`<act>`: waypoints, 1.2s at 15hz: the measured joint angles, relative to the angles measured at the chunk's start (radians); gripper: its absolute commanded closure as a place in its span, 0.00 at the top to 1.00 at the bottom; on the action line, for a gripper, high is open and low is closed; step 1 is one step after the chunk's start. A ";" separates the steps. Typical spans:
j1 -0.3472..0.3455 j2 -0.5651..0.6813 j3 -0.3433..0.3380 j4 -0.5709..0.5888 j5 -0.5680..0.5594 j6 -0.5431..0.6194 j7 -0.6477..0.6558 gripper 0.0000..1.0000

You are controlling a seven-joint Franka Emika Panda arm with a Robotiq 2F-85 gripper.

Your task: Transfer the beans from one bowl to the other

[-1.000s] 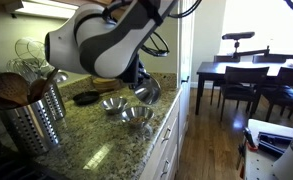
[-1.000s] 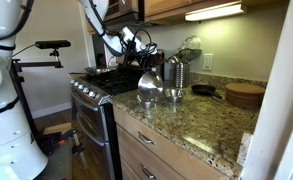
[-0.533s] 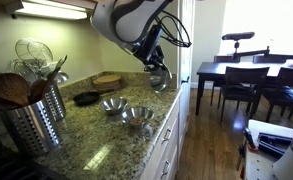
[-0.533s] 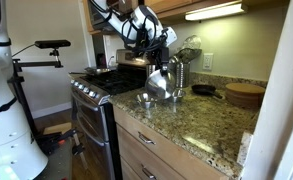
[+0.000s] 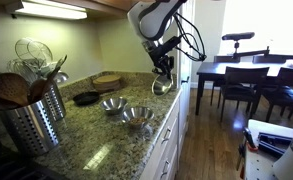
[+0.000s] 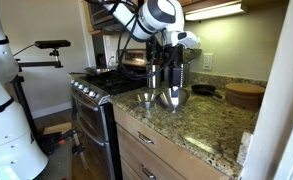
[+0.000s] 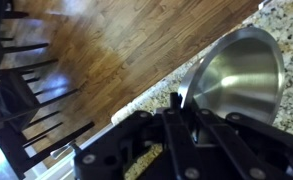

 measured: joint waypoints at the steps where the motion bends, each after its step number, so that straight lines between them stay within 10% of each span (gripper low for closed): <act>1: -0.013 0.001 -0.012 -0.017 0.039 0.060 -0.016 0.08; 8: -0.077 0.051 -0.046 -0.090 0.444 0.412 -0.293 0.08; 16: -0.106 0.110 0.000 -0.111 0.877 0.461 -0.670 0.08; 18: -0.106 0.118 0.003 -0.113 0.882 0.461 -0.682 0.29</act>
